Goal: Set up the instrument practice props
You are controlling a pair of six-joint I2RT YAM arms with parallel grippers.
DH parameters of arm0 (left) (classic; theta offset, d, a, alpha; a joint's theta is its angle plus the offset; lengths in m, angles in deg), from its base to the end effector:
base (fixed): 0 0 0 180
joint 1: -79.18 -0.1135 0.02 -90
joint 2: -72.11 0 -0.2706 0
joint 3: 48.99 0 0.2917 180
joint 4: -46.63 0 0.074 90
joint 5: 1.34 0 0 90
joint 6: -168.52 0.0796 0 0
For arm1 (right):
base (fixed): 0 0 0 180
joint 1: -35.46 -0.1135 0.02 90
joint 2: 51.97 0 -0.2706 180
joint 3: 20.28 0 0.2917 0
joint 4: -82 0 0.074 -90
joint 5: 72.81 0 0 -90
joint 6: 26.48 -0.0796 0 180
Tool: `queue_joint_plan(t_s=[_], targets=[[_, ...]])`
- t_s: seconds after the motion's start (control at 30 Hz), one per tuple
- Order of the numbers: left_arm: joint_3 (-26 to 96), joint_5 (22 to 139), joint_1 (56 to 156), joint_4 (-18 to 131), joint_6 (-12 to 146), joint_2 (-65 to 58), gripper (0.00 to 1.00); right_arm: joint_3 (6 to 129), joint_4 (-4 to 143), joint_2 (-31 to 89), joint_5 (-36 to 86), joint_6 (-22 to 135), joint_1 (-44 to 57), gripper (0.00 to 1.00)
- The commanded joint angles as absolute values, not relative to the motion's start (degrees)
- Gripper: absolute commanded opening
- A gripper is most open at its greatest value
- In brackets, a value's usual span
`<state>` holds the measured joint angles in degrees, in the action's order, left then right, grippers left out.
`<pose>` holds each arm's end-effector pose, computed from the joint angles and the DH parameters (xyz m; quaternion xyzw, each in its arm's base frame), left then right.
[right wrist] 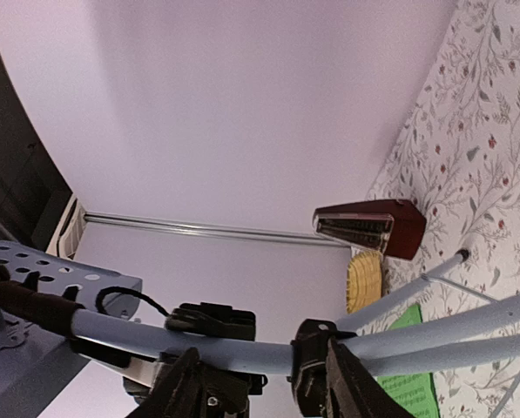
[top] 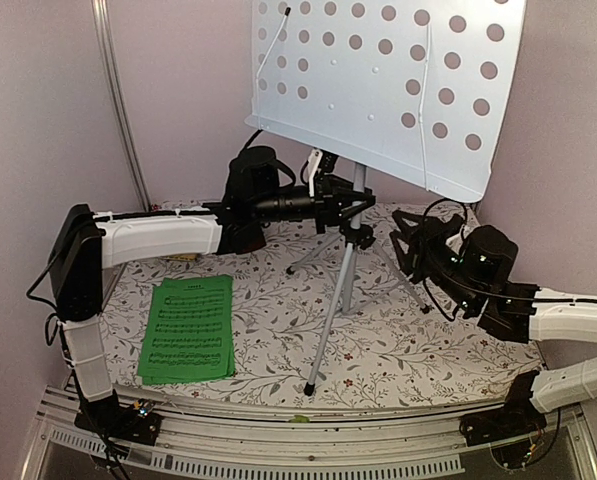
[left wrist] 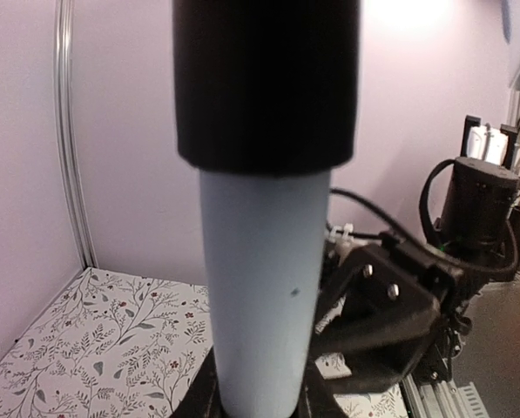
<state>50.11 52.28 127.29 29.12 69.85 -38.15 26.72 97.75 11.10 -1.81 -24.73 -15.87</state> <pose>0.3235 -0.4314 0.3262 0.4328 0.5179 -0.5197 0.5238 0.2246 0.2391 0.2732 0.3318 0.6265 0.6122 0.3501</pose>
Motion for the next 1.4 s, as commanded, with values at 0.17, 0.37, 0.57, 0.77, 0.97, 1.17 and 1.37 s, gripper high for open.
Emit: queue_joint_plan(t_s=[0.17, 0.37, 0.57, 0.77, 0.97, 1.17, 1.37], targets=[[51.08, 53.17, 126.06, 23.54, 65.63, -34.6, 0.0, 25.35, 107.27, 6.41, -7.16, 35.96, -15.25, 0.54], [51.13, 53.16, 126.04, 23.58, 65.51, -34.51, 0.0, 22.66, 109.72, 5.44, 2.26, 70.21, -15.3, 0.57], [51.39, 53.22, 126.08, 23.87, 65.51, -34.59, 0.0, 22.42, 105.55, 4.7, 7.88, 97.83, -15.52, 0.62], [51.39, 53.51, 126.27, 23.61, 65.38, -34.59, 0.0, 23.29, 100.39, 6.1, 7.17, 114.74, -16.05, 0.61], [51.61, 53.51, 126.34, 23.87, 65.59, -34.76, 0.0, 25.04, 98.0, 8.56, 5.26, 124.7, -16.82, 0.58], [51.87, 53.55, 126.43, 23.93, 65.56, -34.94, 0.0, 26.94, 97.77, 12.5, 5.61, 128.89, -17.96, 0.55], [52.33, 53.51, 126.57, 24.83, 65.86, -34.94, 0.0, 29.51, 98.34, 16.19, 4.95, 130.16, -18.44, 0.43]])
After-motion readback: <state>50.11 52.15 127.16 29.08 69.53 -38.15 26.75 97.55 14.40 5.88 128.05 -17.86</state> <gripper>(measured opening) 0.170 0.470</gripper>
